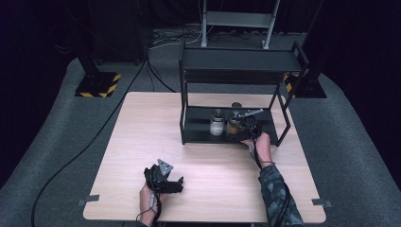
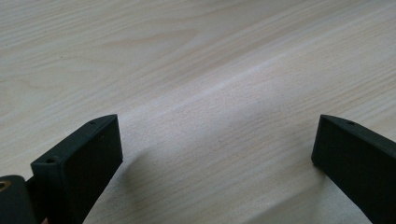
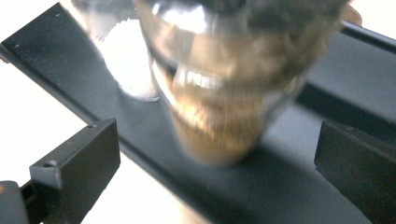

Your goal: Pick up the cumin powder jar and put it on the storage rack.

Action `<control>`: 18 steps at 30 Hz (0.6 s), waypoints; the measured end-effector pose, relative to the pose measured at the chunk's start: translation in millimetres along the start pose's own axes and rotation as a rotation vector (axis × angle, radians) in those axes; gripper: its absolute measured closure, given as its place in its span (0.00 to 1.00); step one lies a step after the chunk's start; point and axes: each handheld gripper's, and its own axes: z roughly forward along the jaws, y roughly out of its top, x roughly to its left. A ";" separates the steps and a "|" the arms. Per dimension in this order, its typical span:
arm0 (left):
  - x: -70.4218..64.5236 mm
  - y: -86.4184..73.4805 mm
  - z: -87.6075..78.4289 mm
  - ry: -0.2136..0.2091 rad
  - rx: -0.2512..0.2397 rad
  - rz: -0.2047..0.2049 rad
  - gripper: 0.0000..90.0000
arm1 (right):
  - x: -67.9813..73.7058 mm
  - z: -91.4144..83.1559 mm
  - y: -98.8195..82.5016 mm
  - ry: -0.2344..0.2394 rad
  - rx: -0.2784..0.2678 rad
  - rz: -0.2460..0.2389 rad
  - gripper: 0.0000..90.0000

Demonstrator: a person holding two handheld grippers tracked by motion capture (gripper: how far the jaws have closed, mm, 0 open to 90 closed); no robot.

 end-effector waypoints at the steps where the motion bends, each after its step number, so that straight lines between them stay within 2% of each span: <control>1: 0.0 0.0 0.0 0.000 0.000 0.000 0.02 | 0.2 -3.0 -1.7 0.005 0.006 0.003 0.00; 4: -0.1 0.0 0.0 0.000 0.000 0.000 0.02 | 6.2 -13.1 -13.1 -0.009 0.006 0.000 0.00; 9: 0.8 0.3 0.0 -0.003 0.002 -0.002 0.02 | 16.1 -30.4 -43.2 -0.013 -0.025 0.005 0.00; 13: 0.2 -0.2 0.0 -0.002 -0.001 0.000 0.02 | 26.4 -44.3 -72.0 -0.016 -0.031 -0.004 0.00; 18: 0.0 -0.2 0.0 -0.001 -0.001 0.000 0.02 | 34.5 -59.5 -106.0 -0.032 -0.037 0.018 0.00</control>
